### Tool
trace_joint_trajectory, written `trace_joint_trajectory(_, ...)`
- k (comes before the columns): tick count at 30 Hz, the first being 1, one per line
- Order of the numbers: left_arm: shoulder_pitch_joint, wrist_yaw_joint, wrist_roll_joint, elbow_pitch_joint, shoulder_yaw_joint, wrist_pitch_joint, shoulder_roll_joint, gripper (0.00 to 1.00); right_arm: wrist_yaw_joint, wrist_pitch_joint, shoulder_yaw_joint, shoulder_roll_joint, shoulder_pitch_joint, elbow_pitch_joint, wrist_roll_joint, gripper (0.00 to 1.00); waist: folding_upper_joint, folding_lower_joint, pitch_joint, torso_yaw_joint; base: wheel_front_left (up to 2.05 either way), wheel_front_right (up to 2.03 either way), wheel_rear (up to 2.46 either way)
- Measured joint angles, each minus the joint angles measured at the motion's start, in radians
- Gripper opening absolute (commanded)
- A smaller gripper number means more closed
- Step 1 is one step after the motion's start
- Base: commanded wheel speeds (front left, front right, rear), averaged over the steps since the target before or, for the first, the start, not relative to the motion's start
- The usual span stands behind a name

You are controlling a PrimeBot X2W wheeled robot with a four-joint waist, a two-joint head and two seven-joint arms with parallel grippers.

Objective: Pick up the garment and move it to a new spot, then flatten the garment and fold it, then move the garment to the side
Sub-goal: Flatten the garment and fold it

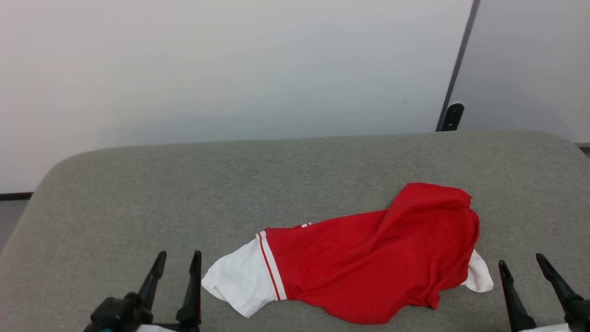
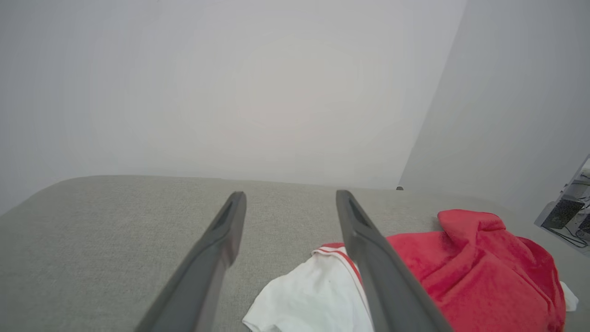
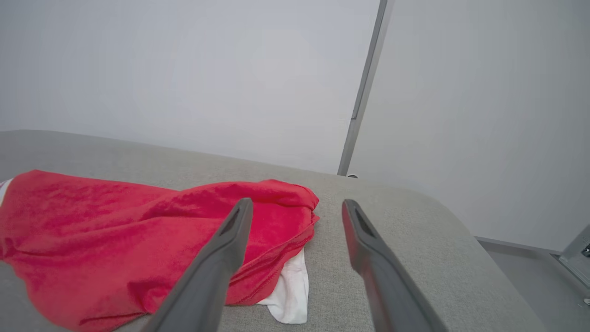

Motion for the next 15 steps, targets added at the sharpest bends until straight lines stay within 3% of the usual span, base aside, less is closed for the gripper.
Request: trace_joint_trajectory(15, 0.004, -0.001, -0.008, -0.005, -0.015, 0.0, -0.007, 1.0, 0.0, -0.015, -0.017, 0.048, 0.02, -0.049, -0.043, 1.0, 0.0, 0.0, 0.018, -0.023, 0.0, 0.0, 0.0)
